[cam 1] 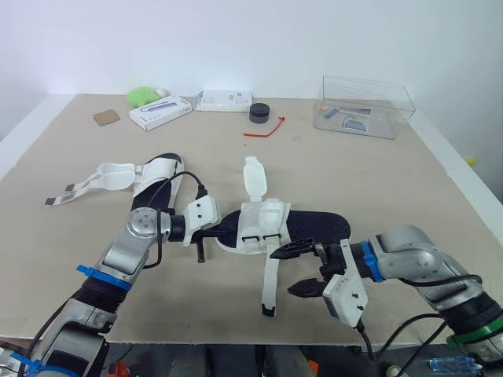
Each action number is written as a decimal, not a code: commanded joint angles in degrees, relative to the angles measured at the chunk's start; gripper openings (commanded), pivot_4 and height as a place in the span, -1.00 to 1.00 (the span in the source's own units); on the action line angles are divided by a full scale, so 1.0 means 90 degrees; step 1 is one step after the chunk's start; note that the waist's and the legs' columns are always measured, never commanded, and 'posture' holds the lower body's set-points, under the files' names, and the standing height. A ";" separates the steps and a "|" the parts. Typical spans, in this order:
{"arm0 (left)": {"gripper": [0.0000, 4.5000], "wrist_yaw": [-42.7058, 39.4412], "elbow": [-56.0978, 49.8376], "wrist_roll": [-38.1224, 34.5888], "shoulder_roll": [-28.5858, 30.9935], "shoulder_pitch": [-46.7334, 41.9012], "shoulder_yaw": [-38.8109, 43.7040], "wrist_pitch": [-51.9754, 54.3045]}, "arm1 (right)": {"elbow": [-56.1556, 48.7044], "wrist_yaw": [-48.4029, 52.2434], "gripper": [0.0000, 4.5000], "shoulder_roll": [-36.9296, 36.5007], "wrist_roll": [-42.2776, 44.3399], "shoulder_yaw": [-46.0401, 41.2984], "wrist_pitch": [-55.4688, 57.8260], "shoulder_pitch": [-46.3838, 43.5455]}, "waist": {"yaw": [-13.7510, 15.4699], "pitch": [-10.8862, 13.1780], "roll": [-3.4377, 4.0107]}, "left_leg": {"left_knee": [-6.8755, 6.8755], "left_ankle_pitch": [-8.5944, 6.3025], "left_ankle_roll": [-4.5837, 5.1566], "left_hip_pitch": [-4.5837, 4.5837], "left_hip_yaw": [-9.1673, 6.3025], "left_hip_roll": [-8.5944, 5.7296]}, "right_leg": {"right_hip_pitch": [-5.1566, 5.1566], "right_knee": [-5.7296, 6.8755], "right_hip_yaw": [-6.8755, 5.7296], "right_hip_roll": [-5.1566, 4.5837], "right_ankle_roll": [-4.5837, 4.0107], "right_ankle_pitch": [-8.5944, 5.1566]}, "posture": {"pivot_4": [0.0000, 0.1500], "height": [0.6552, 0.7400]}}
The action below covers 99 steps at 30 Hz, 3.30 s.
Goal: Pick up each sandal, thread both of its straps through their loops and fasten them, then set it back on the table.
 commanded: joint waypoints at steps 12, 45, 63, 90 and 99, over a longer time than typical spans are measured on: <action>-1.00 -0.0030 0.0067 0.0147 0.0055 0.0080 -0.0084 0.0112 | 0.0346 -0.0296 0.97 0.0449 -0.0232 0.0312 -0.0248 -0.0620 | -0.0004 0.0000 0.0000 | 0.0000 0.0000 0.0000 0.0029 0.0032 0.0002 | 0.0004 0.0024 0.0027 0.0002 -0.0004 -0.0002 | 1.00 1.00; -1.00 -0.0058 0.0048 0.0144 0.0085 0.0128 -0.0101 0.0144 | 0.0141 0.0353 0.92 0.0219 0.0551 0.0338 0.0141 -0.0437 | -0.0003 0.0000 0.0000 | 0.0000 0.0000 0.0000 0.0031 0.0033 0.0004 | 0.0003 0.0025 0.0028 0.0004 -0.0005 -0.0002 | 1.00 1.00; -1.00 0.0045 -0.0112 0.0151 0.0117 0.0282 -0.0061 0.0213 | 0.0557 0.0421 0.30 0.0909 0.0066 0.0905 0.0164 -0.1061 | -0.0007 0.0000 0.0000 | -0.0002 -0.0001 0.0001 0.0032 0.0036 0.0005 | 0.0002 0.0025 0.0029 0.0003 -0.0011 -0.0004 | 1.00 1.00; -1.00 -0.0017 0.0062 0.0175 0.0087 0.0158 -0.0081 0.0187 | -0.0913 -0.1337 -0.99 0.2046 0.2919 -0.0968 0.5780 -0.0188 | -0.0006 0.0000 0.0000 | -0.0002 0.0000 0.0000 0.0031 0.0032 0.0011 | 0.0002 0.0026 0.0022 0.0005 -0.0034 0.0011 | 1.00 1.00; -1.00 -0.0042 0.0081 0.0187 0.0088 0.0130 -0.0079 0.0189 | -0.0748 -0.2452 -0.99 0.2663 0.3312 -0.1564 0.7575 -0.0429 | -0.0013 0.0000 0.0000 | -0.0002 0.0000 0.0000 0.0025 0.0031 0.0010 | -0.0001 0.0026 0.0023 0.0005 -0.0023 0.0005 | 1.00 1.00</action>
